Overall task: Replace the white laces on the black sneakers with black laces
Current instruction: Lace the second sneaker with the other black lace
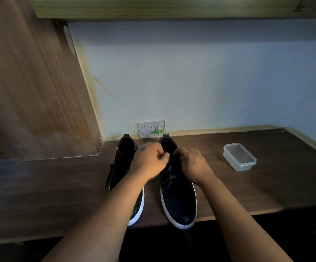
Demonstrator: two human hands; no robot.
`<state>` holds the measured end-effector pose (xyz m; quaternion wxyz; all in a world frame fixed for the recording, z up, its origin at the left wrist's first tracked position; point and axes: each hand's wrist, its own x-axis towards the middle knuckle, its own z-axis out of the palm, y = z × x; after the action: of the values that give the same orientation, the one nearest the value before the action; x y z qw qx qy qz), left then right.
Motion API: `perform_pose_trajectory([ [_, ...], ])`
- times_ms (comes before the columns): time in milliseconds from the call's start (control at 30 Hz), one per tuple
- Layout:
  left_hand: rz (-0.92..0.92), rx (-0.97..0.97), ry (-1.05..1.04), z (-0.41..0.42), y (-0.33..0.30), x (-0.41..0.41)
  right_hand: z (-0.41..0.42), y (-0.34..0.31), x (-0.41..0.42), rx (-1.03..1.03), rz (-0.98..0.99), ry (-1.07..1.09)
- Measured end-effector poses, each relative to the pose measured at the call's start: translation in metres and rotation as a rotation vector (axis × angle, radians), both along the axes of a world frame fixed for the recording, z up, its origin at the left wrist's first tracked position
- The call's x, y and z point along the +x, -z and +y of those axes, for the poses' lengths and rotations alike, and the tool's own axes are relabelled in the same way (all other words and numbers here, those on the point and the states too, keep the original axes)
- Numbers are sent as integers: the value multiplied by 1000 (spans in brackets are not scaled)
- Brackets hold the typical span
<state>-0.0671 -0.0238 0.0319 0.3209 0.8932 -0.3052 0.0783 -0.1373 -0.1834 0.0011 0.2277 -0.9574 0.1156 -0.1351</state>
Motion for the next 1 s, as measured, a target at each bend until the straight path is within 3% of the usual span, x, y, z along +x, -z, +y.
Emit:
perform_pose_trajectory([
  [100, 9, 235, 118, -11, 12, -11, -2, -2, -3, 110, -64, 3],
  [233, 142, 304, 106, -17, 13, -14, -5, -4, -6, 150, -86, 4],
  [300, 386, 168, 95, -15, 5, -14, -6, -6, -8, 151, -72, 14],
  [367, 708, -117, 84, -12, -9, -19, -7, -8, -11, 171, -69, 28],
  [433, 874, -372, 69, -9, -23, -21, -9, -9, -12, 189, -62, 27],
  [567, 819, -639, 118, -6, -44, -20, -3, -19, -12, 165, -92, -38],
  [700, 702, -690, 225, -10, -49, -28, 15, -49, -14, 504, -123, -239],
  [767, 714, -740, 230, -11, -51, -30, 16, -49, -11, 371, -216, -233],
  [867, 719, -830, 160, -8, -56, -25, 0, -32, -8, 145, -255, 11],
  [933, 722, -882, 143, -6, -57, -21, -12, -25, -12, 84, -46, 214],
  [1000, 717, -859, 141, -5, -54, -20, -21, -26, -17, 15, 124, 271],
])
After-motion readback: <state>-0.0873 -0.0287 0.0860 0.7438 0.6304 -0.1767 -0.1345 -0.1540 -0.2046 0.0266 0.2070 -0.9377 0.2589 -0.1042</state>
